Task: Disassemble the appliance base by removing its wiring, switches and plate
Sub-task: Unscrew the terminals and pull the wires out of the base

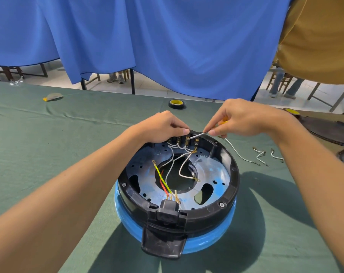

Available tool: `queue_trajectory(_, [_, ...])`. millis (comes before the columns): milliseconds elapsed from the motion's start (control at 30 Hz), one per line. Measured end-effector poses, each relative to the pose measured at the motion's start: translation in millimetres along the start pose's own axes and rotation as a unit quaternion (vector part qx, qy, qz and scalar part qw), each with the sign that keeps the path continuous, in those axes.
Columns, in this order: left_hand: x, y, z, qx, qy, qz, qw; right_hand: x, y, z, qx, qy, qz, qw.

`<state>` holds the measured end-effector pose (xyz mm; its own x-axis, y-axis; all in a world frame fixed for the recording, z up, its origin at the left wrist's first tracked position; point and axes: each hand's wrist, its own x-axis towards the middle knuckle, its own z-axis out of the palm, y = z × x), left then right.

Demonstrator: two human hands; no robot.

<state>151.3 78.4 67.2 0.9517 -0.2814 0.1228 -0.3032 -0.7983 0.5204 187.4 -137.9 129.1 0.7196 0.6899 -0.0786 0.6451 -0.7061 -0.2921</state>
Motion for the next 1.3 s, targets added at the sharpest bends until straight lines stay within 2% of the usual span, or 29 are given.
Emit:
queue_trajectory(100, [-0.2, 0.4, 0.6, -0.005, 0.005, 0.002, 1.0, -7.4, 1.6, 11.7, 0.018, 0.042, 0.002, 0.999])
queue_trajectory(300, [0.2, -0.3, -0.4, 0.008, -0.006, -0.011, 1.0, -17.0, 6.1, 23.1, 0.042, 0.07, 0.012, 0.997])
queue_trajectory(533, [1.0, -1.3, 0.8, 0.014, -0.001, -0.014, 1.0, -13.7, 5.2, 22.9, 0.077, 0.024, -0.014, 0.997])
queue_trajectory(800, [1.5, -0.9, 0.9, 0.004, -0.001, -0.015, 1.0, -17.7, 8.4, 19.4, 0.049, 0.087, 0.0, 0.995])
queue_trajectory(1300, [1.7, -2.5, 0.6, 0.01, 0.004, -0.007, 1.0, -19.3, 0.6, 24.8, 0.007, 0.09, -0.009, 0.996])
